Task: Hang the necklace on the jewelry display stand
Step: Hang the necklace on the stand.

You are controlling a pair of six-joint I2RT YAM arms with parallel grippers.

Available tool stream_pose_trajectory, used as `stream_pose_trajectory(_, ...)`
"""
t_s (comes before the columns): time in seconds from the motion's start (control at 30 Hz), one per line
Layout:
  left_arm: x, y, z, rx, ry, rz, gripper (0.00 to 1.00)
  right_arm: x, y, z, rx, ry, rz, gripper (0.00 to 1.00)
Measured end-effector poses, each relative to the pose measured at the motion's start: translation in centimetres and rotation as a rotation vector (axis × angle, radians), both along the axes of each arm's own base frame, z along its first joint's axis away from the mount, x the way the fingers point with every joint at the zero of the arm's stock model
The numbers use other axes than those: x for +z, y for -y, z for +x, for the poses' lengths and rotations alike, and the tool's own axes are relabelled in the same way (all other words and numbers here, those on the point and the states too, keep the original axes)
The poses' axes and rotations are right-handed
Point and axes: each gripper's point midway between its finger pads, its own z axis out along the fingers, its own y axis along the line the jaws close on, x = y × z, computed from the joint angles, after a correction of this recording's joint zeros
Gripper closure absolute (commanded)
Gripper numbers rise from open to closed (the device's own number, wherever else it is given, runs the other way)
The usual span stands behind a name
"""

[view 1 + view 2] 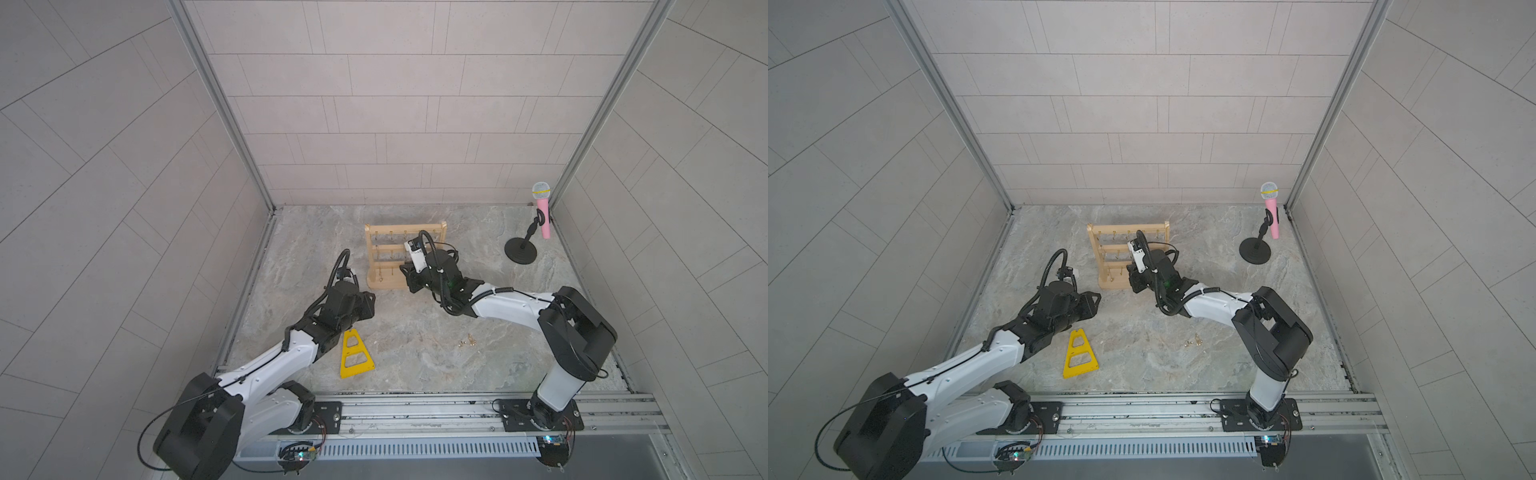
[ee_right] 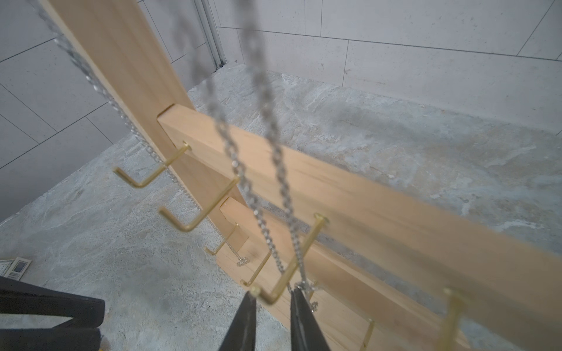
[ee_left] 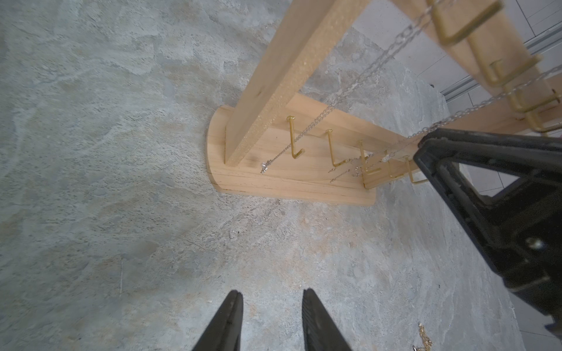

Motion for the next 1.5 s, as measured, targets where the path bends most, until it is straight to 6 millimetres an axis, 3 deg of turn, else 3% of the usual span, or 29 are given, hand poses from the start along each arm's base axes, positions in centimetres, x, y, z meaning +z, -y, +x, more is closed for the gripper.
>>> stream_pose_trajectory(0.5, -0.1, 0.0, 0.0, -0.001, -0.002, 0.001, 0.63, -1.1, -0.2, 0.7, -0.024, -0.017, -0.006, 0.82)
stream_pose_trajectory(0.67, -0.2, 0.0, 0.0, -0.001, -0.006, 0.003, 0.63, -1.5, 0.0, 0.9, -0.035, -0.021, -0.013, 0.92)
stream_pose_trajectory(0.9, -0.2, 0.0, 0.0, -0.002, -0.007, 0.003, 0.63, -1.7, 0.3, 0.7, -0.043, -0.021, -0.021, 0.97)
stream_pose_trajectory(1.5, -1.1, 0.4, -0.2, -0.02, -0.037, 0.005, 0.63, -1.3, 1.5, -0.6, -0.057, -0.012, -0.027, 0.97)
